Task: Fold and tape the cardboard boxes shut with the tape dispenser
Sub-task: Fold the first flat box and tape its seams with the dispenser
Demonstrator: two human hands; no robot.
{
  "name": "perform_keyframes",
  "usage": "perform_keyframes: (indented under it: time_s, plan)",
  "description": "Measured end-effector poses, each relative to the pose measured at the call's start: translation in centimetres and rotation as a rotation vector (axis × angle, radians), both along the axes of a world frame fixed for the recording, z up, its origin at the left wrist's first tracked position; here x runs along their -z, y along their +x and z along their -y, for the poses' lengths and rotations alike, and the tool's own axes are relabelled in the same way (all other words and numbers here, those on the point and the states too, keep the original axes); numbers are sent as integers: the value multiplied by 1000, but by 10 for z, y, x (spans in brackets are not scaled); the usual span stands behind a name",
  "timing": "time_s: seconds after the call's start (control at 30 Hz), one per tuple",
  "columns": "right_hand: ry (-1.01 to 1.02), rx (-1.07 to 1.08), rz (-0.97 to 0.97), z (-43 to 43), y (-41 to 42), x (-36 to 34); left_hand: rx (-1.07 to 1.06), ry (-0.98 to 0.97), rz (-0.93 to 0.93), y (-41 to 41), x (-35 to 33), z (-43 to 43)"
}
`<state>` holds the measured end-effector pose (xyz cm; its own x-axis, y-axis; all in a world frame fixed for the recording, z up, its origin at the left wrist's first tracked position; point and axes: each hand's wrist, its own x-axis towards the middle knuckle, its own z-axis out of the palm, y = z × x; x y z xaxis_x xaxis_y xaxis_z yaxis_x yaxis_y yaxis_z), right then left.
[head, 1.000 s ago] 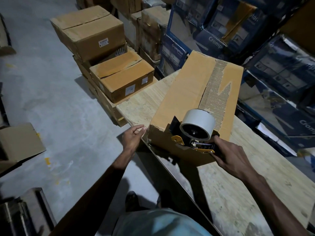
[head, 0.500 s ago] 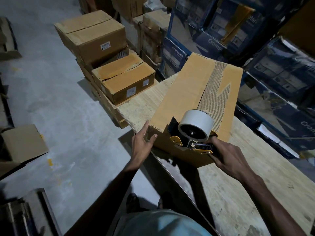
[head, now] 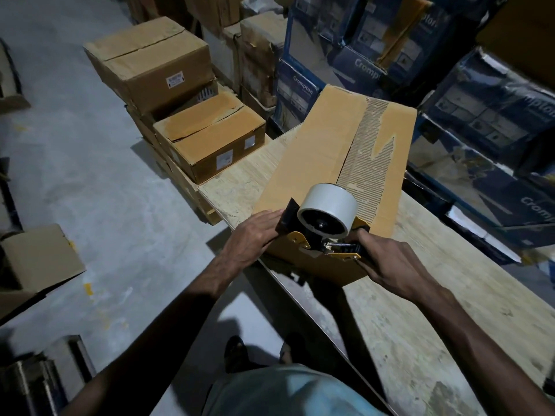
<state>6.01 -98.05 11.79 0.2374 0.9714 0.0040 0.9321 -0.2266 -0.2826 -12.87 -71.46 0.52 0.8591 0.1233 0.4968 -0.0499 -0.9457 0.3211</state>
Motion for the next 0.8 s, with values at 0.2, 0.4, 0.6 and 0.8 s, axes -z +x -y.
perform_keyframes:
  time_s: [0.2, 0.4, 0.6, 0.8]
  plan:
    - [-21, 22, 40, 17, 4, -9, 33, 22, 14, -1, 4, -4]
    - [-45, 57, 85, 44, 10, -15, 56, 10, -19, -2, 6, -7]
    - [-52, 54, 99, 50, 12, -18, 63, 8, -30, -2, 7, -8]
    - [-59, 41, 133, 55, 16, -23, 68, 23, -11, -1, 12, -11]
